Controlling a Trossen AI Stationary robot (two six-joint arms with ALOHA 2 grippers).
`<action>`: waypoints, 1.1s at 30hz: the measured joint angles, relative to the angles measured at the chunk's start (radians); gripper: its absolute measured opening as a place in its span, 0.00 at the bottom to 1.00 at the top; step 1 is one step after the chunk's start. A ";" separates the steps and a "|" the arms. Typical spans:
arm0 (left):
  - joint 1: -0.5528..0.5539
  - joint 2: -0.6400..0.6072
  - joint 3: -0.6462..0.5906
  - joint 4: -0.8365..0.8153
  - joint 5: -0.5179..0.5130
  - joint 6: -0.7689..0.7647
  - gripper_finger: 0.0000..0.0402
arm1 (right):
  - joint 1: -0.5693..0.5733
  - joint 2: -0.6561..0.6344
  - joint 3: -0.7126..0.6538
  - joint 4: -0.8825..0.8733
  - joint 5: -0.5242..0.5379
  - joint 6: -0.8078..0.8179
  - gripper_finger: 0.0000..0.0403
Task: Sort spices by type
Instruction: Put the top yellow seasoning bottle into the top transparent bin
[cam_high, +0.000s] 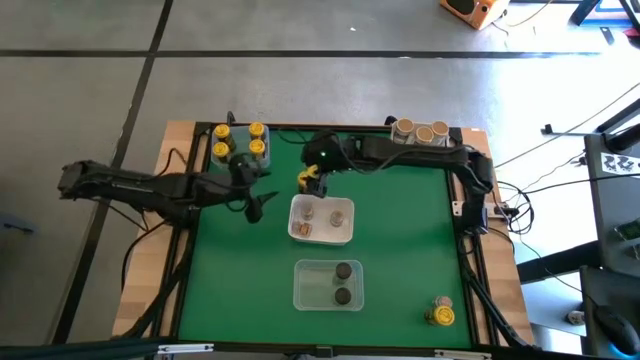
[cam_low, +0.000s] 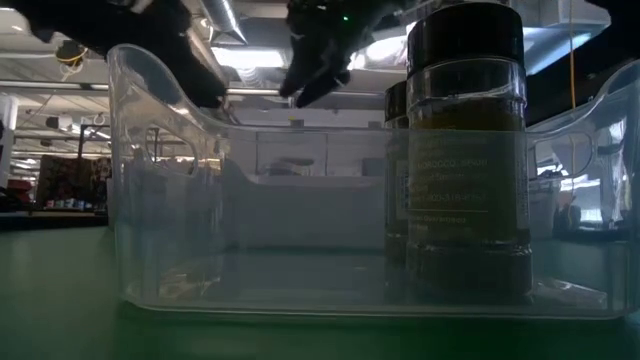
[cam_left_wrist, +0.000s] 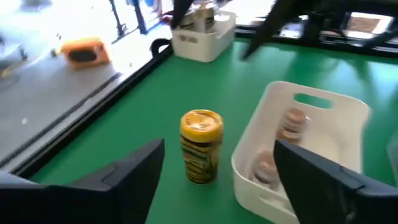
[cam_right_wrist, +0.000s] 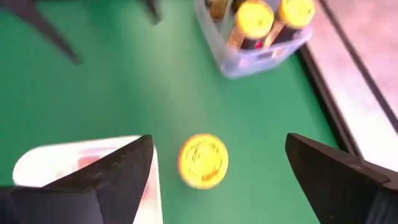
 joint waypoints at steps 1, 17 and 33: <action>0.026 0.026 0.015 0.001 0.009 -0.014 0.77 | 0.000 -0.005 -0.001 -0.023 0.004 0.000 0.90; 0.251 0.473 0.356 -0.078 0.247 0.087 0.86 | 0.000 -0.325 -0.582 0.157 0.219 0.184 0.90; 0.248 0.750 0.545 -0.240 0.152 -0.113 0.86 | 0.000 -0.444 -0.866 0.268 0.236 0.346 0.90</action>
